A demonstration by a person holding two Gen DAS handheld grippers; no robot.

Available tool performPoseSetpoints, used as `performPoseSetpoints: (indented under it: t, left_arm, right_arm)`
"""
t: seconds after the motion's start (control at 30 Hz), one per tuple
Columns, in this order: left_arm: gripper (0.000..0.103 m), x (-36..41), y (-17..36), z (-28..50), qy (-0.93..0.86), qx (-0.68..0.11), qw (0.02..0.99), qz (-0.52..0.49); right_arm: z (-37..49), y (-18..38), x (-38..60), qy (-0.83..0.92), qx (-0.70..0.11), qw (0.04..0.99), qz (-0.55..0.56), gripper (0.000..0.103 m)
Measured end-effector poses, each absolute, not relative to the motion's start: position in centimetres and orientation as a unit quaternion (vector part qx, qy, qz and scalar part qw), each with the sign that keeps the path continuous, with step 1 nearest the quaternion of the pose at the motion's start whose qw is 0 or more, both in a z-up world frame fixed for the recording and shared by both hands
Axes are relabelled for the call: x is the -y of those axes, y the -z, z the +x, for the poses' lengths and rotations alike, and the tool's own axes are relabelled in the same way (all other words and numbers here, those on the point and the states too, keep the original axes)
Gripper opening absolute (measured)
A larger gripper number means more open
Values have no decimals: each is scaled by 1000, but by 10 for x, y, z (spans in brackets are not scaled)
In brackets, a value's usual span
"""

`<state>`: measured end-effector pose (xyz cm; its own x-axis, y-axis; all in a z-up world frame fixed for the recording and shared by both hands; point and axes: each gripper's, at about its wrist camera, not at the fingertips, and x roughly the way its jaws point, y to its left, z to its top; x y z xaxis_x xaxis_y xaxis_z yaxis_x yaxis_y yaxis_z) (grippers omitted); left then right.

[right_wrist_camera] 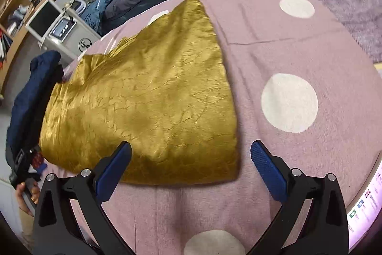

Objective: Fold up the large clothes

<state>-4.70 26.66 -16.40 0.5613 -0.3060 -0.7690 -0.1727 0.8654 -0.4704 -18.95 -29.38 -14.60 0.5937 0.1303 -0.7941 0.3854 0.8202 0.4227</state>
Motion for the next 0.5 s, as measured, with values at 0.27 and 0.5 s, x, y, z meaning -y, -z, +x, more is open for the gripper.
performPoseSetpoints:
  t: [0.27,0.5]
  left_arm:
    - [96,-251,170,16,145,-499,814,-260]
    - [97,-251,210,60,170,-529,781,-285]
  right_arm:
    - [-177,148,322,39,-438,831,341,98]
    - [-164,169,362,6,-433,797,422,98]
